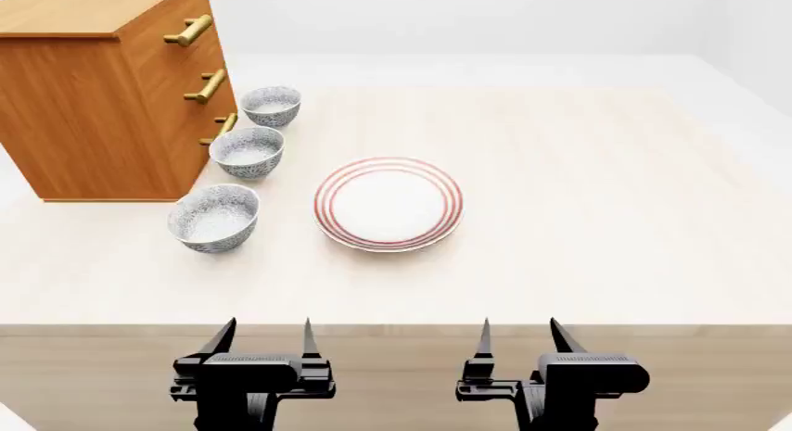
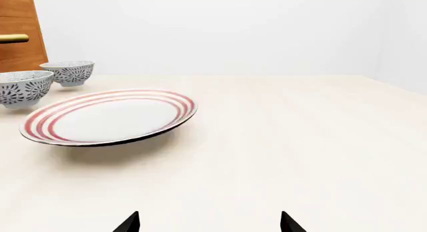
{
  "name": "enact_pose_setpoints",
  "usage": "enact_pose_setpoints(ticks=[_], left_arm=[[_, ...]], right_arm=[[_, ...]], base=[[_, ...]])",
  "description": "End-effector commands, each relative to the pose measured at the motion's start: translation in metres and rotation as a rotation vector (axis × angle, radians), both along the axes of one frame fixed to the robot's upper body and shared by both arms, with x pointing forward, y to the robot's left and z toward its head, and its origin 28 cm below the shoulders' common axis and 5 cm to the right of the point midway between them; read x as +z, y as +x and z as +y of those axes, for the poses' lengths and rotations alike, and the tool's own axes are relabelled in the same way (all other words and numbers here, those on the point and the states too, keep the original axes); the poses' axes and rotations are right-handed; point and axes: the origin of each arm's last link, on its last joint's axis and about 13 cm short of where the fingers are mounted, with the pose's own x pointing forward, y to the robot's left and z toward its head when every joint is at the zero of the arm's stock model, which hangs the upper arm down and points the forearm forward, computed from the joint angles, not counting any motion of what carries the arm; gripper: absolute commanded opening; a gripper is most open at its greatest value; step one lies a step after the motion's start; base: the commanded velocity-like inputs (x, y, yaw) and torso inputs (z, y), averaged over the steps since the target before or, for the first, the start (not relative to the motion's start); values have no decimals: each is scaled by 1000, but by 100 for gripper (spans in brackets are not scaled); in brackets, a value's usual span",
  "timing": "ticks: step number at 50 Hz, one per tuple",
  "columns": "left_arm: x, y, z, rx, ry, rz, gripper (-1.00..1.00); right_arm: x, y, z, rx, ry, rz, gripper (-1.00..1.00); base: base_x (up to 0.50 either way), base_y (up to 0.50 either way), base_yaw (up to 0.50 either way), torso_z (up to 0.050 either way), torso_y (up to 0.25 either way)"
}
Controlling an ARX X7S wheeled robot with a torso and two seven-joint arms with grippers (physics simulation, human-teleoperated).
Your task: Put the bowl in the middle on the plate.
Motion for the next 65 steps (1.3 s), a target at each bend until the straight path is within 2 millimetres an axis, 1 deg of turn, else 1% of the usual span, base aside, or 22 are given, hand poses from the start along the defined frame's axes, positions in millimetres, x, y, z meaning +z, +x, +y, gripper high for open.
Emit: enact_pose_setpoints(ticks=[1, 14, 17, 19, 21, 22, 23, 24, 26, 28, 30, 32, 33, 36, 38, 40, 43, 48, 53, 59, 62, 65], left_arm=[[0, 1, 1, 6, -1, 4, 100], [-2, 1, -1, -10, -3, 26, 100], [3, 0, 0, -21, -4, 48, 100], [25, 5, 0, 9, -1, 131, 100], [48, 8, 0, -2, 11, 113, 100], [84, 15, 0, -15, 35, 42, 100], [99, 17, 0, -14, 26, 45, 100], [118, 21, 0, -22, 30, 28, 100], [143, 25, 0, 10, 86, -70, 100], [153, 27, 1, 19, 55, -61, 100], [151, 29, 2, 42, 21, -61, 100], [146, 32, 4, 54, -13, -52, 100], [143, 36, 4, 62, 14, -30, 100], [144, 37, 3, 47, -13, -37, 100], [139, 40, 2, 70, 47, -69, 100], [140, 43, 3, 60, 11, -41, 100], [141, 44, 4, 53, -9, -25, 100], [141, 42, 5, 54, -11, -28, 100], [140, 43, 6, 54, -9, -26, 100], [140, 44, 5, 46, 1, -26, 100], [139, 44, 5, 48, 4, -26, 100], [139, 44, 6, 48, 6, -25, 100]], right_arm=[[0, 0, 1, 6, 7, 5, 100], [-2, 0, 3, 31, 2, 17, 100], [0, 1, 4, 52, 39, 41, 100], [26, 6, 1, 57, 62, 54, 100], [50, 8, 1, 50, -88, -5, 100], [84, 14, 0, 30, -112, -71, 100], [96, 15, -1, 33, -123, -37, 100], [114, 19, -3, 28, -108, -24, 100], [136, 24, -5, 21, -134, -46, 100], [146, 24, -6, -13, -154, -85, 100], [143, 25, -7, -11, -100, -79, 100], [141, 30, -7, -15, -112, -65, 100], [138, 27, -6, 14, -116, -100, 100], [132, 30, -8, -22, -116, -68, 100], [124, 29, -11, -23, -127, -36, 100], [122, 29, -14, -31, -98, -24, 100], [130, 28, -16, -32, -92, -41, 100], [129, 27, -14, -36, -95, -45, 100], [134, 31, -13, -34, -101, -53, 100], [148, 34, -17, -40, -83, -68, 100], [150, 31, -18, -34, -73, -76, 100], [145, 30, -20, -35, -56, -73, 100]], base=[[0, 0, 0, 0, 0], [0, 0, 0, 0, 0], [0, 0, 0, 0, 0], [0, 0, 0, 0, 0], [0, 0, 0, 0, 0], [0, 0, 0, 0, 0], [0, 0, 0, 0, 0], [0, 0, 0, 0, 0], [0, 0, 0, 0, 0], [0, 0, 0, 0, 0], [0, 0, 0, 0, 0], [0, 0, 0, 0, 0], [27, 0, 0, 0, 0], [495, 0, 0, 0, 0], [500, 0, 0, 0, 0], [500, 0, 0, 0, 0], [500, 0, 0, 0, 0], [500, 0, 0, 0, 0], [500, 0, 0, 0, 0], [500, 0, 0, 0, 0], [500, 0, 0, 0, 0], [500, 0, 0, 0, 0]])
